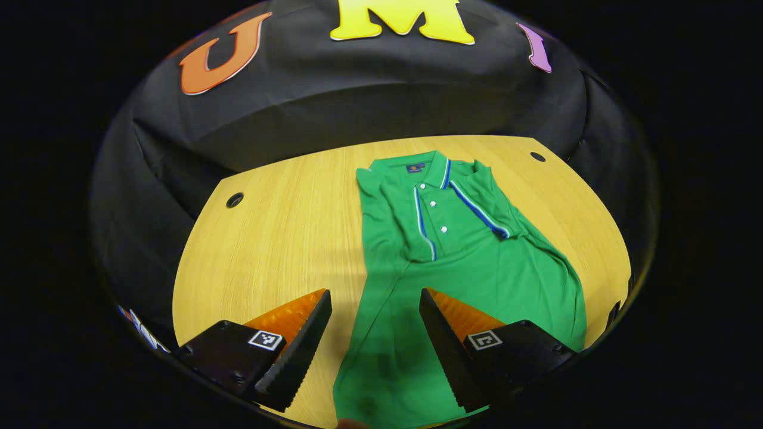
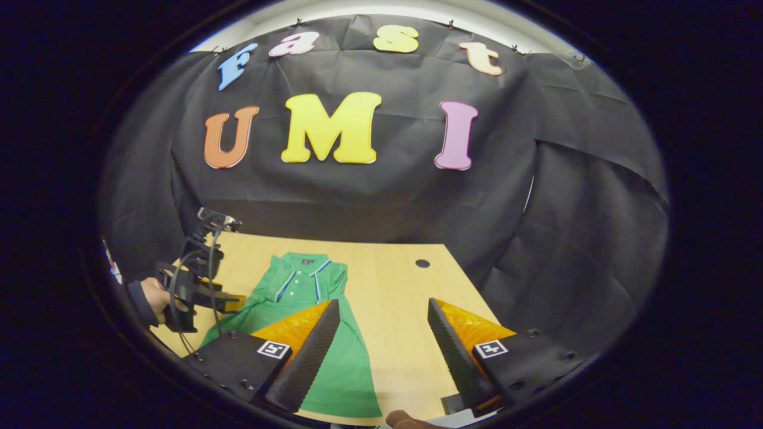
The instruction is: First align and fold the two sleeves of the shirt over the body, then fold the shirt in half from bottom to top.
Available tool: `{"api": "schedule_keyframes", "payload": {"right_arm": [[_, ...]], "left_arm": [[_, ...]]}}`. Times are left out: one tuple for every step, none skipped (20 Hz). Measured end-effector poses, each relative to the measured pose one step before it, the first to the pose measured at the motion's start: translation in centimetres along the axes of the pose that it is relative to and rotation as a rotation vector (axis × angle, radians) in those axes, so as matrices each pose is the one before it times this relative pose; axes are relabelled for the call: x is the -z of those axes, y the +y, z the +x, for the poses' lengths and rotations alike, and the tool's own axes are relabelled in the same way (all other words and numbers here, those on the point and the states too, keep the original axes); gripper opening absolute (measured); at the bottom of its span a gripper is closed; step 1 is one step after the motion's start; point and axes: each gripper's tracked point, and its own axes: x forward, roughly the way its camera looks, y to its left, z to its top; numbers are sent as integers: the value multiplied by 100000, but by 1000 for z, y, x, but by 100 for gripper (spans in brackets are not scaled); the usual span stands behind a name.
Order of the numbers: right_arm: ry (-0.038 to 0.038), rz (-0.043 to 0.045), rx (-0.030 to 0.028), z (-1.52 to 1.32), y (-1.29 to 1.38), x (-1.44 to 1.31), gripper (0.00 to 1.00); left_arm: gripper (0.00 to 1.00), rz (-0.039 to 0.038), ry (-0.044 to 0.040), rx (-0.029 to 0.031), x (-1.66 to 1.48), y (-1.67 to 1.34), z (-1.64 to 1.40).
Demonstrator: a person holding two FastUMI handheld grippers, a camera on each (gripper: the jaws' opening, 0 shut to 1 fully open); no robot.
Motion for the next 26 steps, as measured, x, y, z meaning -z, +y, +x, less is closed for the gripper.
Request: {"api": "schedule_keyframes", "payload": {"right_arm": [[3378, -1102, -1186, 541, 166, 1682, 96], [3265, -851, -1499, 541, 193, 1681, 96], [3817, -975, -1386, 656, 235, 1767, 96], [3223, -865, -1453, 482, 199, 1531, 96], [3023, -1462, -1262, 546, 336, 1540, 96], [3021, -1539, -878, 424, 233, 1535, 95], [3210, -1248, -1254, 547, 282, 1544, 95], [3573, -566, -1683, 319, 316, 1506, 95], [3860, -168, -1121, 516, 237, 1495, 96], [3510, 267, -890, 539, 186, 1305, 96], [3534, 545, -352, 594, 64, 1313, 96], [3430, 882, -81, 482, -51, 1092, 96], [3676, 1084, -57, 405, -61, 1210, 96], [3891, 1128, -445, 339, 28, 1136, 96], [3570, 1280, -174, 422, 40, 975, 96], [3344, 1126, 244, 320, 11, 748, 96], [3420, 960, -76, 312, 66, 997, 96], [3287, 240, 767, 147, -227, 758, 96], [2772, 297, 775, 33, -365, 724, 96], [1809, 1161, -473, 105, 65, 287, 96], [1267, 382, 97, 106, -14, 88, 96], [1713, 117, -140, 123, 73, 143, 95], [2317, 272, 45, 254, 78, 229, 96], [3351, 874, 11, 233, 125, 456, 96], [4230, 1416, -135, 331, 169, 637, 96], [5150, 830, 259, 369, 142, 794, 96]], "left_arm": [[96, -1728, 1055, -881, 1309, 567, -634], [96, -1321, 1451, -811, 1250, 539, -434], [96, -783, 1800, -1536, 1443, 761, -568], [96, -497, 1780, -723, 1480, 600, -413], [97, -447, 2182, 5, 1465, 361, -316], [96, -593, 2543, 56, 1522, 237, -199], [96, -864, 2545, -163, 1438, 361, -154], [97, -931, 2394, -225, 1502, 355, -291], [97, -629, 2874, -396, 1422, 272, -212], [97, -652, 2235, -693, 1268, 285, -228], [97, -430, 2162, -158, 1125, 134, -221], [97, -109, 2065, -164, 988, 143, -306], [97, -294, 1676, -128, 819, 134, -358], [97, -544, 1953, 603, 775, 14, -317], [96, -748, 2178, 432, 755, 62, -316], [96, -798, 2865, 300, 796, 95, -280], [96, -1555, 458, -43, 154, 190, -568], [97, -2039, 2170, -400, 1432, 586, 568], [96, -1616, 2831, 918, 173, -338, -417], [96, -723, 1862, 1423, 121, -232, -286], [96, 464, 1929, 854, 529, 31, -142], [96, 648, 2188, 1022, 276, -114, 43], [95, 529, 3065, 644, 492, -157, -67], [93, -426, 2295, 639, 237, -150, -59], [91, -67, 2937, 1374, 505, -222, 9], [90, -99, 1416, 973, 100, -81, -78]]}}
